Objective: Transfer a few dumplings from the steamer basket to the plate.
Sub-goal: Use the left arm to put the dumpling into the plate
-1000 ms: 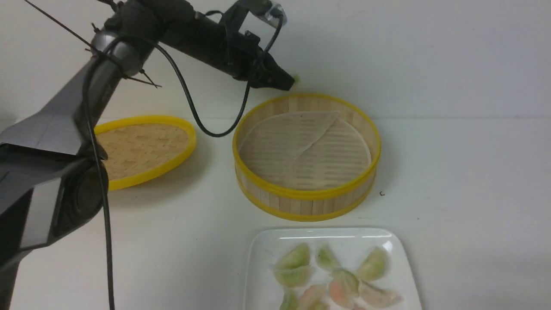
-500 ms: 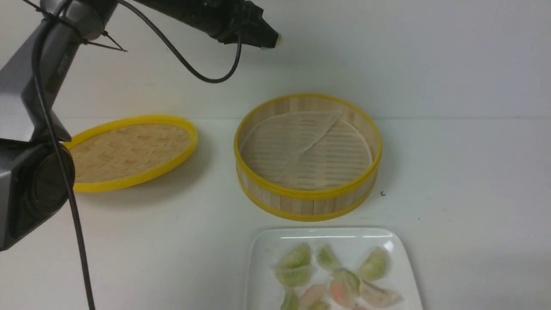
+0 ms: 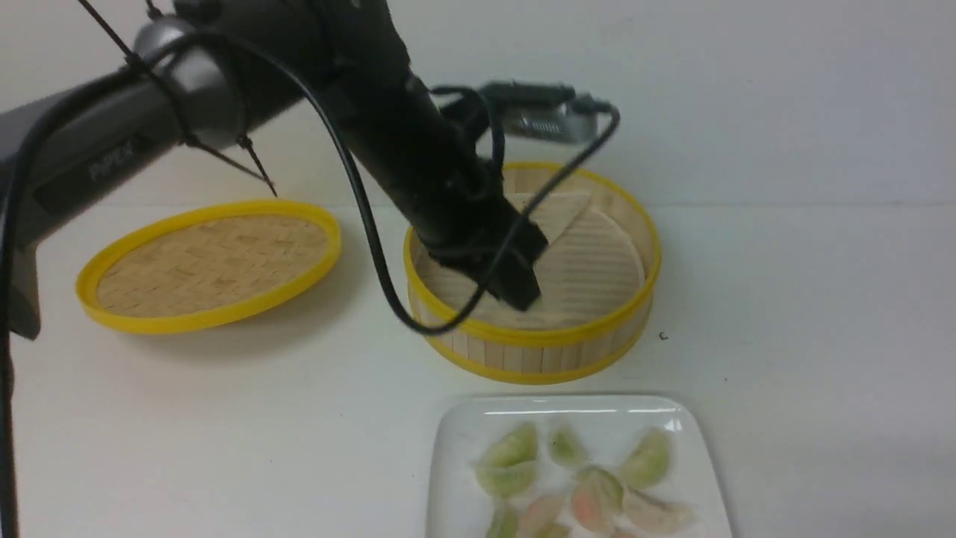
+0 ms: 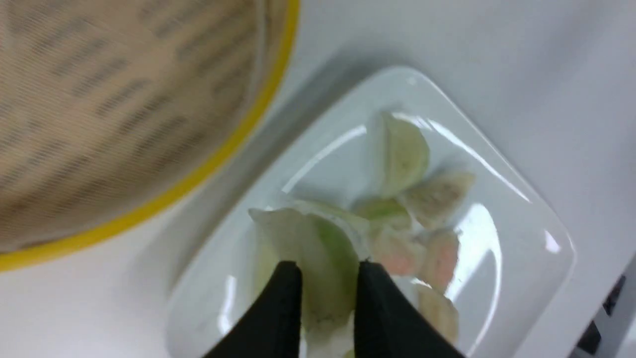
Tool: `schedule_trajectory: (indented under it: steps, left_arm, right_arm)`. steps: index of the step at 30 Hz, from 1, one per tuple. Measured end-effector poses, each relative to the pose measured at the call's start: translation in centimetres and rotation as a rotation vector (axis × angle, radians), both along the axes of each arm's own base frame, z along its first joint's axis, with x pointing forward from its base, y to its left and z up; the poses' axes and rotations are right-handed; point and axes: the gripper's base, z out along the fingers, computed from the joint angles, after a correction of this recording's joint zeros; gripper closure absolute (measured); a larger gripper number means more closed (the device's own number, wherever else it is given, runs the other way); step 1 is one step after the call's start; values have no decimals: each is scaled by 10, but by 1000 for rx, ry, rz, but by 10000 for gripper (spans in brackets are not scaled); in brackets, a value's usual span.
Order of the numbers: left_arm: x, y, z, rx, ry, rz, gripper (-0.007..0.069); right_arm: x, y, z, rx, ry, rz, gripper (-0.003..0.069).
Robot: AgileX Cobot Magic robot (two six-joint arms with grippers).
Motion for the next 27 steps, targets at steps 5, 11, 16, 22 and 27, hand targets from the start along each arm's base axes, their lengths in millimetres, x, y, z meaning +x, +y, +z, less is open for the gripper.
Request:
schedule_trajectory:
  steps: [5,11,16,22,27]
  left_arm:
    - [-28,-34,-24,22,48,-136,512]
    - [-40,-64,-49,36,62,-208,512]
    - [-32,-73,-66,24,13,-166,460]
    - [-26,-75,-66,26,-16,-120,239]
    - [-17,-68,-26,32,7,-23,283]
  right_arm:
    - [0,0,0,0,0,0,674]
    - [0,0,0,0,0,0,674]
    - [0,0,0,0,0,0,674]
    - [0,0,0,0,0,0,674]
    - [0,0,0,0,0,0,674]
